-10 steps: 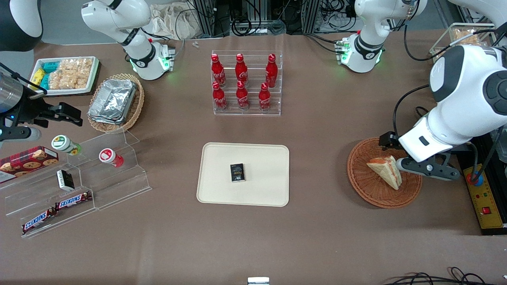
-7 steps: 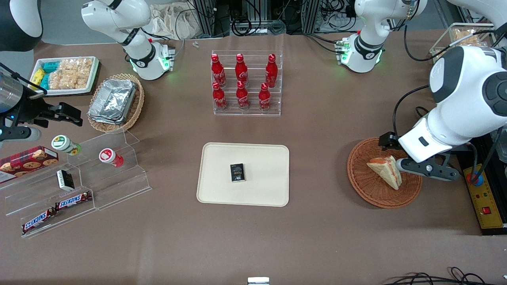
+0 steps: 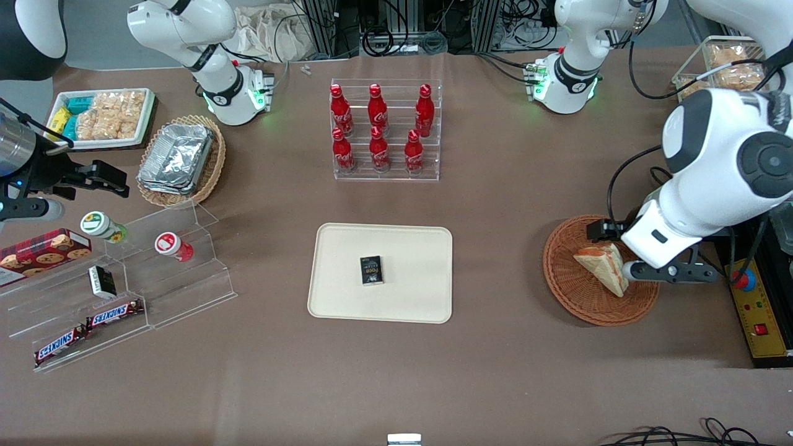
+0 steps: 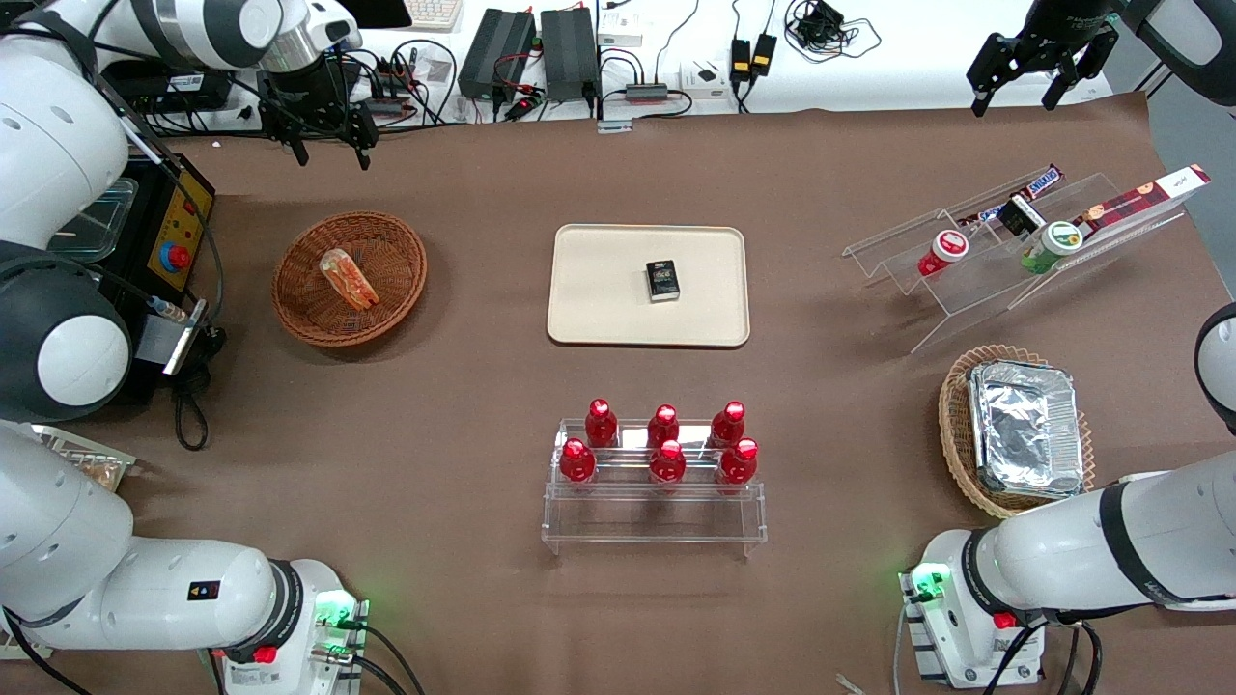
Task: Place sandwich from basket to tray
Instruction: 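Lower the open left gripper over the wrapped sandwich in the basket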
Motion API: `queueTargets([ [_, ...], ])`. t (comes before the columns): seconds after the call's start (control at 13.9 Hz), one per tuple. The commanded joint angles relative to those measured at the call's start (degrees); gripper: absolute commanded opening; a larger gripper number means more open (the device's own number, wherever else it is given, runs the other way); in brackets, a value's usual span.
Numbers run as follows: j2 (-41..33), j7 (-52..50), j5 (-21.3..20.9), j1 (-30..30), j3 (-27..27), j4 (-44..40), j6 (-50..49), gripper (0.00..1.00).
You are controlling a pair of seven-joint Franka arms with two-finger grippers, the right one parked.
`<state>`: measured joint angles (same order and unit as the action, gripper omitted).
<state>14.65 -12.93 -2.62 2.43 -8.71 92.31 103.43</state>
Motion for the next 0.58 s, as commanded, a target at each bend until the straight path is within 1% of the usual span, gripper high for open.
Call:
queueTargets([
  [0.0,-1.91,-9.71,-4.47,-0.14,0.1,8.74,7.71,1.0],
  [0.07,-1.47,-13.75,-5.37,-0.14,0.1,11.2,11.92,1.0],
  [0.22,-0.59,-22.98,-5.46,-0.58,0.27,15.51,18.79,1.0],
  [0.29,-0.24,-25.63,-5.55,-0.58,0.8,17.27,21.34,1.0],
  [0.51,1.34,-28.55,-5.64,-0.5,5.01,18.78,22.69,1.0],
])
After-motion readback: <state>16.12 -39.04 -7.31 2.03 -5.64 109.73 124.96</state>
